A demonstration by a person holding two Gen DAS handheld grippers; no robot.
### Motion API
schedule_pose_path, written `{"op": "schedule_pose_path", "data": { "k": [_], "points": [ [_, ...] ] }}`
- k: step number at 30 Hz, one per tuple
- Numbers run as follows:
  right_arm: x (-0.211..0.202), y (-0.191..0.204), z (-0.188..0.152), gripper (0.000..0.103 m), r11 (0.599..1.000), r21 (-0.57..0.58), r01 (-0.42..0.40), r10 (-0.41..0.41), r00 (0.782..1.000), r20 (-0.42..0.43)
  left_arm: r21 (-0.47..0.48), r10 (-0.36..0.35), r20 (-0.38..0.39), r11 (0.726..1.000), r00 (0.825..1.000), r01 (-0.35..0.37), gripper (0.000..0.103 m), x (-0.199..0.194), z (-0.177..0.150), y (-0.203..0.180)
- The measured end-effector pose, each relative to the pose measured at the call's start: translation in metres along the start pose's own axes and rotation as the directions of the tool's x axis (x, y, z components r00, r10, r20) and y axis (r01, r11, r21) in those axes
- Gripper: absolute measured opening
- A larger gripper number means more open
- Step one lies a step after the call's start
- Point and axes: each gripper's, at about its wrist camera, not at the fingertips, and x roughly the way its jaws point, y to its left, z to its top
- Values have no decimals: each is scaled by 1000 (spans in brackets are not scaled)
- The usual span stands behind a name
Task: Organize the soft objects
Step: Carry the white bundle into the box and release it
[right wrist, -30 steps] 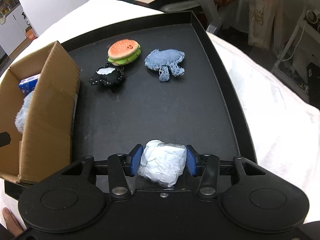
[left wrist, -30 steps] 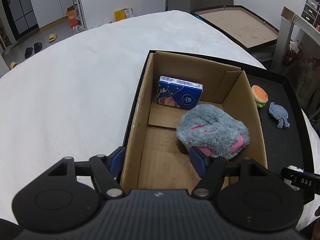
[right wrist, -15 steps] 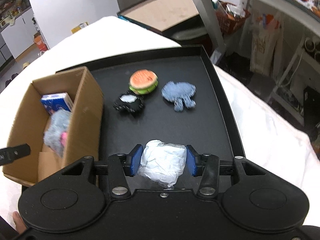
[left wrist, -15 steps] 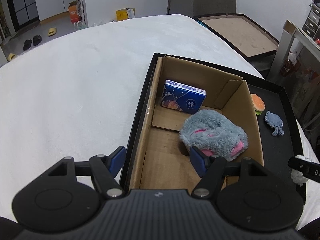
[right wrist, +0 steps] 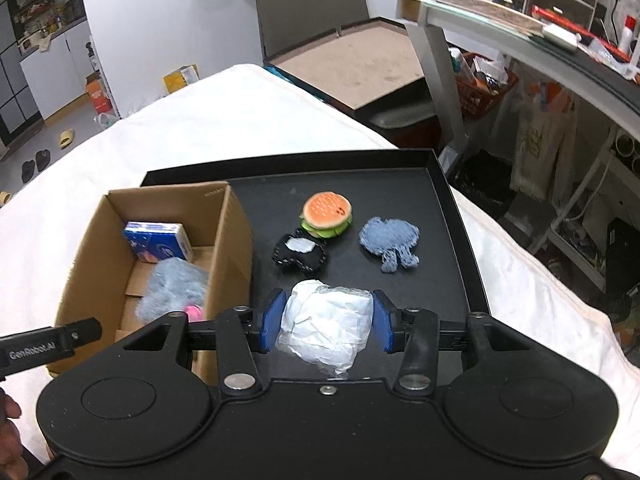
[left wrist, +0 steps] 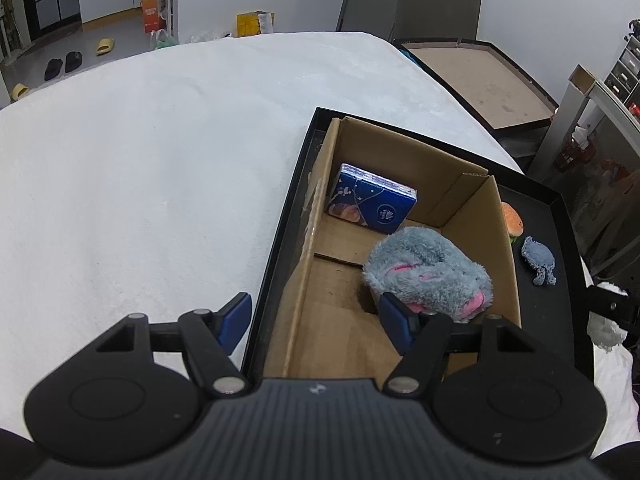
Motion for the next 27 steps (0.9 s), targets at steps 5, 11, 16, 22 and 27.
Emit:
{"op": "schedule_pose_path", "data": {
  "k": [5,11,16,22,27],
  "points": [
    [-5,13,6,45,1000,-16,-11,11,1000,18,-8,-20,-6,1000,1000,20,68,0,-1,4],
    [-6,30,14,45,999,-39,-25,26,999,31,-18,-50,-17,999,999,49,61,3,-3,6],
    [-4,46,21,46,997,-59,-44,46,998,40,-34,-53,-26,998,998,52,35,7,-3,10],
    [1,66,32,46,994,-88,-64,68,997,47,-114,-44,-31,993,999,41,16,11,-1,26],
    [3,81,44,46,990,-117,-78,86,994,63,-111,-45,-25,993,999,42,15,12,-1,27]
  ]
}}
